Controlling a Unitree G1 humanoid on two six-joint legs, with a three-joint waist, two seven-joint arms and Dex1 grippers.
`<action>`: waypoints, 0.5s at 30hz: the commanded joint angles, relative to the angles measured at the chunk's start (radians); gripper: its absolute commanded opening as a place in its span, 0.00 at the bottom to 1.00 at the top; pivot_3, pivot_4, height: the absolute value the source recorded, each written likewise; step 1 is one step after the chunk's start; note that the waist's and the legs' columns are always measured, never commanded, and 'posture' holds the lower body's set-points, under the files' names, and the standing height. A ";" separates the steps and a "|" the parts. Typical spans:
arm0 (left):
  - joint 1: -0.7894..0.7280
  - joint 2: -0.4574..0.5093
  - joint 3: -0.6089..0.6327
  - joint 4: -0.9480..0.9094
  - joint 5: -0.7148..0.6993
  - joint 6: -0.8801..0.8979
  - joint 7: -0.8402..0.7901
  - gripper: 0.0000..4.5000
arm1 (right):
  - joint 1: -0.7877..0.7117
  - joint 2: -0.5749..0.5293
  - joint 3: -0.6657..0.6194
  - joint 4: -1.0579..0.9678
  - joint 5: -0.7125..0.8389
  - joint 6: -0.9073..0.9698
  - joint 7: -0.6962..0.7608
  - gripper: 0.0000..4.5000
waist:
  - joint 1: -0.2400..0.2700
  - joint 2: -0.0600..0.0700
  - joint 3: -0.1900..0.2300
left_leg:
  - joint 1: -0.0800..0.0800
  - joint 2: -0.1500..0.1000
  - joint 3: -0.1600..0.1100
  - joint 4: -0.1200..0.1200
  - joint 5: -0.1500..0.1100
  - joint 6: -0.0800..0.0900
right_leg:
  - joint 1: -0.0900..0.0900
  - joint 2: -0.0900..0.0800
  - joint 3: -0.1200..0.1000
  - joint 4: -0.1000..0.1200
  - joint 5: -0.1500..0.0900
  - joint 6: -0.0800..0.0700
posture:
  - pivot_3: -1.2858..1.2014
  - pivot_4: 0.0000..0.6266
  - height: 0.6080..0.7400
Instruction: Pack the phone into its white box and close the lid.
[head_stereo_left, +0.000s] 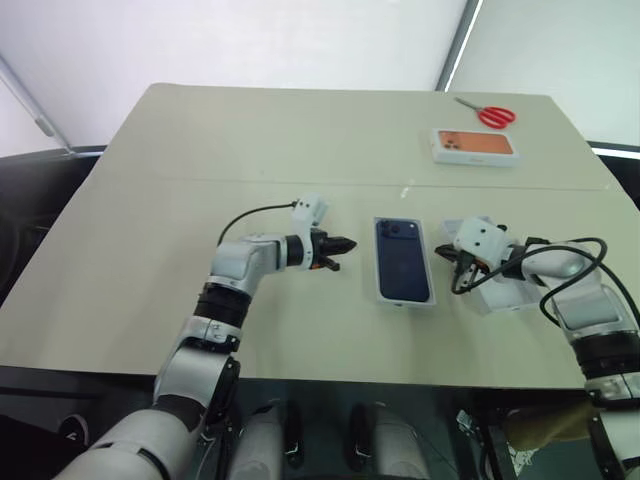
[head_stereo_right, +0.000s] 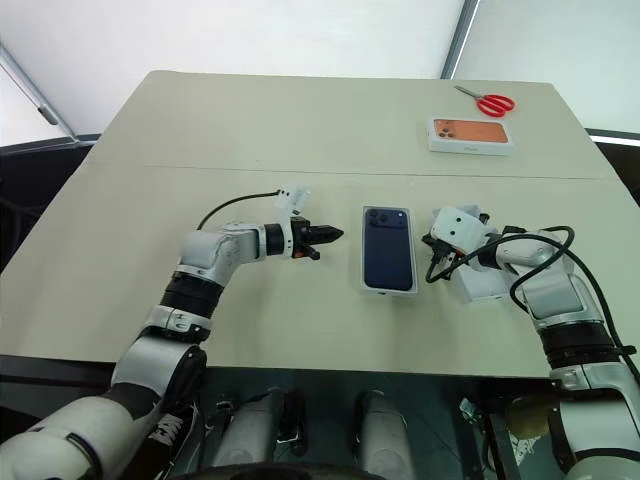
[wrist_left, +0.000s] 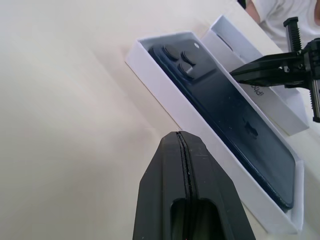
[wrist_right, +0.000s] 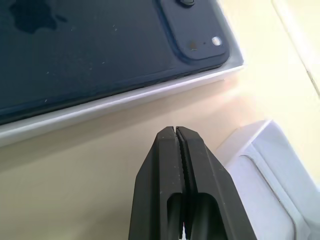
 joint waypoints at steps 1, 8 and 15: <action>-0.010 0.012 0.043 -0.049 -0.031 -0.020 0.009 0.00 | -0.047 0.019 0.002 0.068 -0.047 -0.029 -0.086 0.01 | 0.001 0.000 0.000 | 0.000 0.000 0.000 0.000 0.000 0.000 | 0.000 0.000 0.000 0.000 0.000 0.000 | 0.52 0.24 0.98; 0.025 0.027 0.057 -0.141 -0.058 0.020 0.026 0.00 | -0.129 0.037 0.023 0.200 -0.106 -0.068 -0.179 0.01 | 0.004 0.000 0.000 | 0.000 0.000 0.000 0.001 0.000 0.000 | 0.001 0.000 0.000 0.000 0.000 0.000 | 0.52 0.24 0.98; 0.060 0.089 0.069 -0.217 -0.093 -0.007 -0.011 0.00 | -0.143 0.034 0.015 0.198 -0.083 -0.082 -0.151 0.01 | -0.002 0.000 0.000 | -0.001 0.002 0.000 0.006 0.000 0.000 | 0.002 0.002 0.000 0.001 0.000 0.000 | 0.52 0.24 0.98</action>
